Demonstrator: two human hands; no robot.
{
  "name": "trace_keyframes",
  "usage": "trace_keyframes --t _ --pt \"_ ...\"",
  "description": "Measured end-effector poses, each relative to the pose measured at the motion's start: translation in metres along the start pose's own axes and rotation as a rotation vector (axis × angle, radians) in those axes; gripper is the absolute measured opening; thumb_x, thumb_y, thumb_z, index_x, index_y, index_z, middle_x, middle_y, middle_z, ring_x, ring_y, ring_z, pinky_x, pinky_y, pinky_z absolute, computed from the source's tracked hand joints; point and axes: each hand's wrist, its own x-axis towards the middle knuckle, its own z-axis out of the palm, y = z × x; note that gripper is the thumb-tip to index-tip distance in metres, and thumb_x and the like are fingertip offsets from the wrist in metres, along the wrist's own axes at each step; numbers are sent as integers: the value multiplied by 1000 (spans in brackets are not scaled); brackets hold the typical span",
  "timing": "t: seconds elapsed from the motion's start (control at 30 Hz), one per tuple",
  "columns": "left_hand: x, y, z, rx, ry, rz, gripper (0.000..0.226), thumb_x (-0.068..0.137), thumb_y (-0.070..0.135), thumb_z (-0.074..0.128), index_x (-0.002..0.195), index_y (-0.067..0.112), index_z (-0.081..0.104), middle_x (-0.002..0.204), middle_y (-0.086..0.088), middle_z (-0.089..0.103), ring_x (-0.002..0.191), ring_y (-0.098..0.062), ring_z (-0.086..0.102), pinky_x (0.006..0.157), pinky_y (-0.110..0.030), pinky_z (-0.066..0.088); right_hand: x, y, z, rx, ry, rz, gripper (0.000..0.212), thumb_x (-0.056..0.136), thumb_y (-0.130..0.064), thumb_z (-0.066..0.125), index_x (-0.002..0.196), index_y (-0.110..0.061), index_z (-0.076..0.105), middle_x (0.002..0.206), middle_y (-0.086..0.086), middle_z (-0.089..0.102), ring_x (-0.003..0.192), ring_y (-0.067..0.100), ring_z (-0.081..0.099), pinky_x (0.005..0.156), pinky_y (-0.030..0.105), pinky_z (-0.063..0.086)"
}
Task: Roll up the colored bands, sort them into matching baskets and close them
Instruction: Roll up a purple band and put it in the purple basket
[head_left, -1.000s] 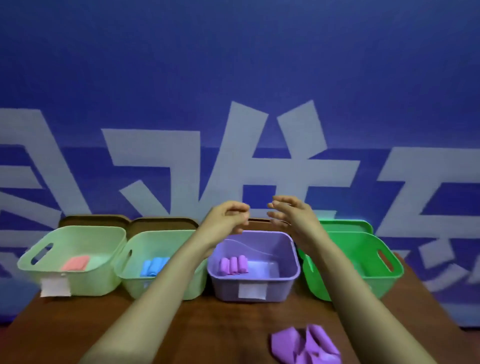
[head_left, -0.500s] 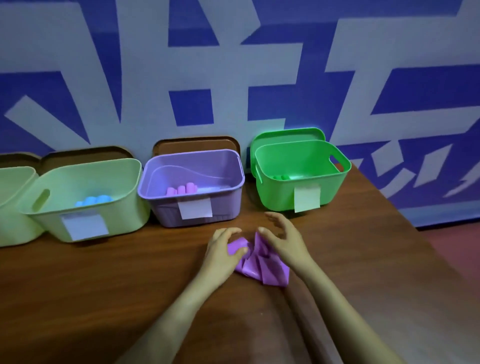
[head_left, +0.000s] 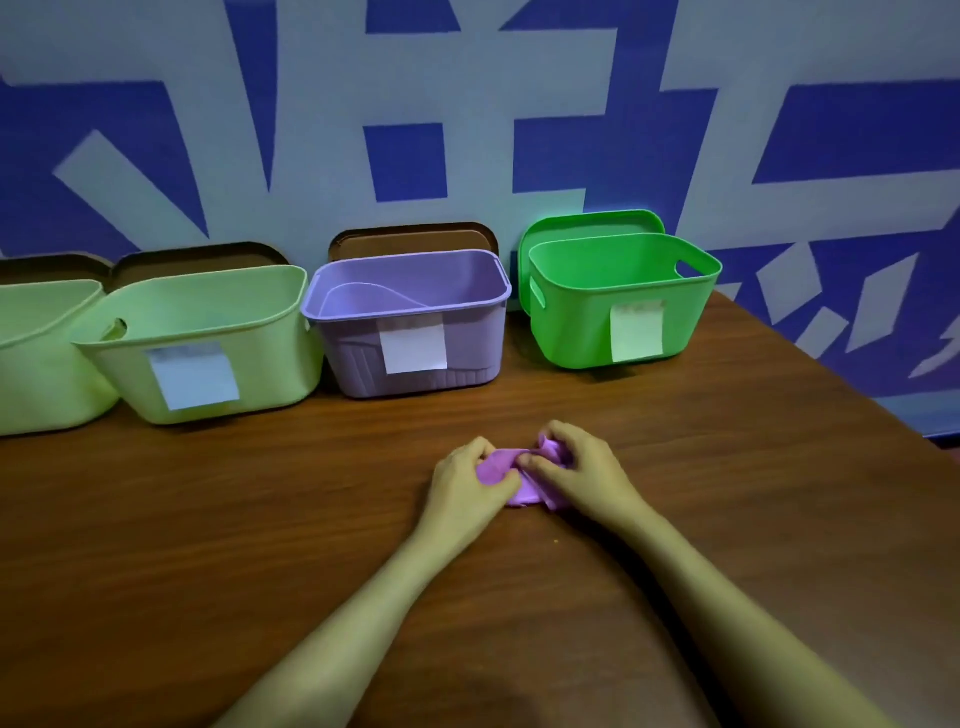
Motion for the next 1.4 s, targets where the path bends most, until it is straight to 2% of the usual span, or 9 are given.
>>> trace_keyframes --t 0.13,0.27,0.47,0.73,0.93,1.03,1.23,1.33,1.4 --pt "-11 -4 -33 -126 42 -97 19 77 10 67 70 25 57 74 2 61 70 -13 53 64 -23 41 -13 -25 -27 385 -124 19 11 87 -18 67 84 -9 63 79 -1 63 73 2 55 69 18 44" --pt "-27 9 -84 -154 174 -93 10 82 6 65 80 16 61 70 5 60 64 -8 52 55 -9 37 -17 -66 -59 470 30 -78 8 87 -10 65 86 -2 63 73 -2 55 70 3 48 62 16 37" --pt "-28 53 -143 -137 122 -57 3 88 15 63 88 15 65 77 -1 61 76 -17 54 60 -22 37 -11 -126 -76 563 313 -110 19 86 -18 70 72 -19 58 52 -13 48 47 -1 40 45 14 33" --pt "-27 109 -190 -1036 -274 -117 24 97 19 47 103 5 66 90 -12 71 82 -21 70 94 -46 47 -3 -169 -119 1062 50 -96 6 91 -5 57 89 -9 62 71 2 67 60 7 63 60 20 54" --pt "-15 109 -177 -864 -240 -122 17 89 34 59 93 18 63 68 0 59 54 -13 52 62 -33 44 9 -184 -122 967 100 -163 12 93 -2 52 85 -9 57 69 5 66 60 13 62 55 21 51" --pt "-10 100 -168 -603 -238 -36 48 65 47 80 98 20 58 58 10 49 50 -9 40 54 -25 35 20 -195 -111 890 155 -134 13 95 -1 47 86 -10 49 66 9 55 45 11 50 41 19 41" --pt "20 41 -159 225 253 -29 49 73 12 71 117 11 49 116 -9 53 103 -27 53 75 -29 42 53 -200 -103 936 320 -76 7 96 -6 48 92 -12 48 90 15 59 68 19 59 59 28 56" --pt "24 15 -158 135 112 -251 53 72 43 79 103 9 54 99 -6 59 85 -20 60 66 -29 47 71 -191 -94 824 333 -19 6 95 -12 49 91 -16 50 100 17 61 88 26 61 80 42 56" --pt "26 9 -160 -364 -30 -368 37 76 33 78 97 5 64 83 -5 68 69 -15 64 59 -25 54 80 -184 -87 781 388 -5 8 96 -13 47 89 -17 48 91 10 58 81 20 57 69 33 50"
